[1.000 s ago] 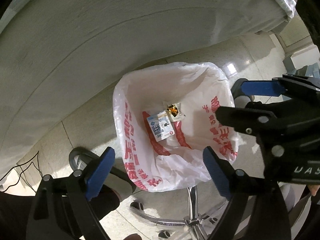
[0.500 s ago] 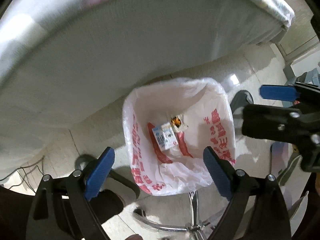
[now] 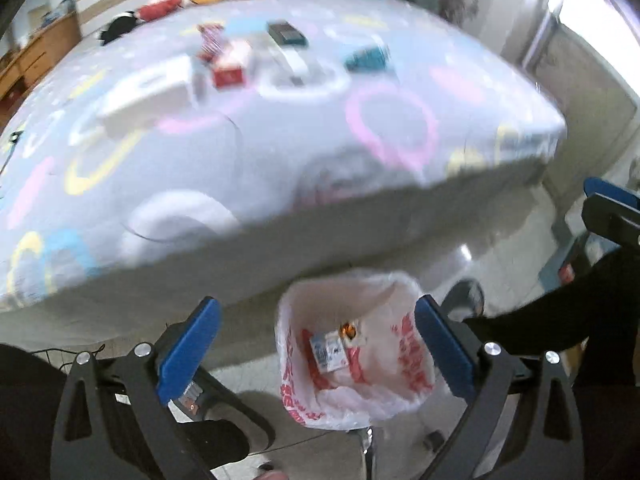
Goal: Collect trash
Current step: 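Raise both tools back toward the remaining items on the bed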
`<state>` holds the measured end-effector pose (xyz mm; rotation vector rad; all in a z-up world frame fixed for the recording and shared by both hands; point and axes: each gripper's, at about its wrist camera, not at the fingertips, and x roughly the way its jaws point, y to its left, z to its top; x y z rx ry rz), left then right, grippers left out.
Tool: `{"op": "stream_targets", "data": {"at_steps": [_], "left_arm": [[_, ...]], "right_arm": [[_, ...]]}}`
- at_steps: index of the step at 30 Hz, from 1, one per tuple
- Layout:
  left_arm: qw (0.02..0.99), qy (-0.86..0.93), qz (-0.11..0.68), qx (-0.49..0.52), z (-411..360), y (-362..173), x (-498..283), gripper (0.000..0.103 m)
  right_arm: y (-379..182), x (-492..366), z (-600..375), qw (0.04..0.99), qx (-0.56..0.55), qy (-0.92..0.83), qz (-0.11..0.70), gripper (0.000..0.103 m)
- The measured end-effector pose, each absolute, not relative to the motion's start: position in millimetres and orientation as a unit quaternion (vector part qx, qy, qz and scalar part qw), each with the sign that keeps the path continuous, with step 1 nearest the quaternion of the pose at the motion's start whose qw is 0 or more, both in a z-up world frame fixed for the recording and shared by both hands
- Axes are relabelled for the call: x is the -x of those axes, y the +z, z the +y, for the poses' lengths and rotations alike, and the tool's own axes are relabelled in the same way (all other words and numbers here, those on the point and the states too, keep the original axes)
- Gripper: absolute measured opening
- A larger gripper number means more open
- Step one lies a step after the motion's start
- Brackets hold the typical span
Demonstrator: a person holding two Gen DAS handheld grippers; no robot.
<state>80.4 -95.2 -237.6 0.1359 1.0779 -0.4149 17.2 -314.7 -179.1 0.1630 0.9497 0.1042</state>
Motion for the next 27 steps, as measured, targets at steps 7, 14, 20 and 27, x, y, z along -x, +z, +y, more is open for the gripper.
{"op": "stream_targets", "data": {"at_steps": [7, 14, 20, 27], "left_arm": [[0.875, -0.168, 0.455, -0.014, -55.7, -168.7, -85.4, 0.095], [0.9, -0.141, 0.412, 0.002, -25.4, -113.8, -92.9, 0.095], [0.911, -0.127, 0.392, 0.011, -12.1, -91.9, -100.3, 0.095], [0.917, -0.11, 0.383, 0.011, -4.9, -74.4, -118.3, 0.095]], "right_arm": [[-121.5, -15.0, -331.4, 0.91, -0.104, 0.057, 0.397, 0.096], [-58.4, -13.2, -325.3, 0.938, -0.084, 0.058, 0.331, 0.096], [-18.8, -14.7, -326.3, 0.948, -0.116, 0.077, 0.287, 0.096], [9.1, -40.7, -324.6, 0.948, -0.126, 0.063, 0.285, 0.096]]}}
